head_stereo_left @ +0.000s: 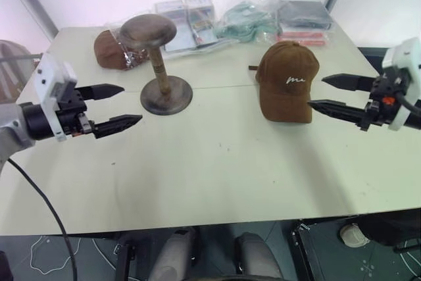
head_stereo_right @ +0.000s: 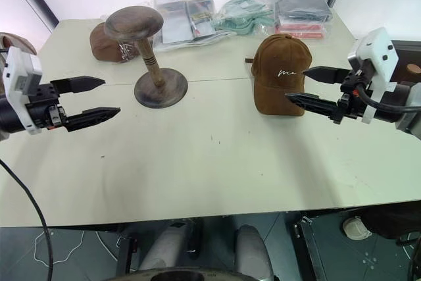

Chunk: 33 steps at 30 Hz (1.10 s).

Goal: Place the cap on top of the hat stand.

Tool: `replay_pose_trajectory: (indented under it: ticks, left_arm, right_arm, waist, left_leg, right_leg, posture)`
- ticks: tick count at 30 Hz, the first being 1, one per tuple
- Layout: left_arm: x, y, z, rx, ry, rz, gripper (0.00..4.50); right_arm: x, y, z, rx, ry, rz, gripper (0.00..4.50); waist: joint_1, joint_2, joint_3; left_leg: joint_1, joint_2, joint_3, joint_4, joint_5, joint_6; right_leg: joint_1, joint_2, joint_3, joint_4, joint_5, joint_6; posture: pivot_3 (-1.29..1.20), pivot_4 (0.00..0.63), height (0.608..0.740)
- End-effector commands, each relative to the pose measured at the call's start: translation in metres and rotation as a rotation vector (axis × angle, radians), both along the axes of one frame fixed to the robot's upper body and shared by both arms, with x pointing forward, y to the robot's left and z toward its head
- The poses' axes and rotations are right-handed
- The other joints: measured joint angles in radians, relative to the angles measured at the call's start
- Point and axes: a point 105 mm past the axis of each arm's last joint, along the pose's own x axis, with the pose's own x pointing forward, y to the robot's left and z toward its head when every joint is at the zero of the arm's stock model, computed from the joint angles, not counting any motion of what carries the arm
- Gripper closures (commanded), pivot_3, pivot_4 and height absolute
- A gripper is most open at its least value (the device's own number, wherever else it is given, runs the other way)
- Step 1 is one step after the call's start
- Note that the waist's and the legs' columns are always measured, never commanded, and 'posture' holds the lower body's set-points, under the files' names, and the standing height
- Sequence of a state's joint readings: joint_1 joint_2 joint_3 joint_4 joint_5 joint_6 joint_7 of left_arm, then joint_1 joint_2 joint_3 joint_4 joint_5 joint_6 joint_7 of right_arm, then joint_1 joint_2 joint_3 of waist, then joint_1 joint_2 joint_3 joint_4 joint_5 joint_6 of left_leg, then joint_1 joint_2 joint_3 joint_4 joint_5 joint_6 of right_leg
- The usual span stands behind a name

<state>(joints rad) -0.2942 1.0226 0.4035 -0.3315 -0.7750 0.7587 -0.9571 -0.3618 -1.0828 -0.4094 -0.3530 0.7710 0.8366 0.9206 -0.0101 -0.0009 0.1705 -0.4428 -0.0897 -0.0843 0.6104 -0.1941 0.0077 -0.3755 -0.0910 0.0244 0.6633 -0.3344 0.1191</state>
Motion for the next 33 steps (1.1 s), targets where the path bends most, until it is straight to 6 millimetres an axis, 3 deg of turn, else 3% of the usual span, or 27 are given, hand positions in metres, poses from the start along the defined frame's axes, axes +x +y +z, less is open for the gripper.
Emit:
replay_pose_trajectory:
  ticks: [1,29,33]
  left_arm:
    - [0.0,0.001,0.011,0.009,-0.041,0.003,0.07]
    - [0.0,-0.005,0.011,-0.004,-0.038,-0.021,0.07]
    - [0.001,-0.006,0.008,-0.007,-0.033,-0.022,0.07]
  right_arm:
    - [-0.007,0.002,0.013,-0.002,-0.06,0.008,0.99]
    - [-0.01,0.008,0.006,-0.007,-0.064,-0.007,0.99]
    - [-0.001,0.003,-0.011,-0.106,-0.089,-0.078,0.99]
  waist:
    - [0.0,0.0,0.0]
    - [0.0,0.0,0.0]
    - [0.0,0.0,0.0]
  left_leg:
    - [0.0,0.0,0.0,0.0,0.0,0.0]
    - [0.0,0.0,0.0,0.0,0.0,0.0]
    - [0.0,0.0,0.0,0.0,0.0,0.0]
  right_leg:
    - [0.0,0.0,0.0,0.0,0.0,0.0]
    - [0.0,0.0,0.0,0.0,0.0,0.0]
    - [0.0,0.0,0.0,0.0,0.0,0.0]
  posture:
    - [0.0,0.15,0.74]
    - [0.0,0.15,0.74]
    - [0.0,0.15,0.74]
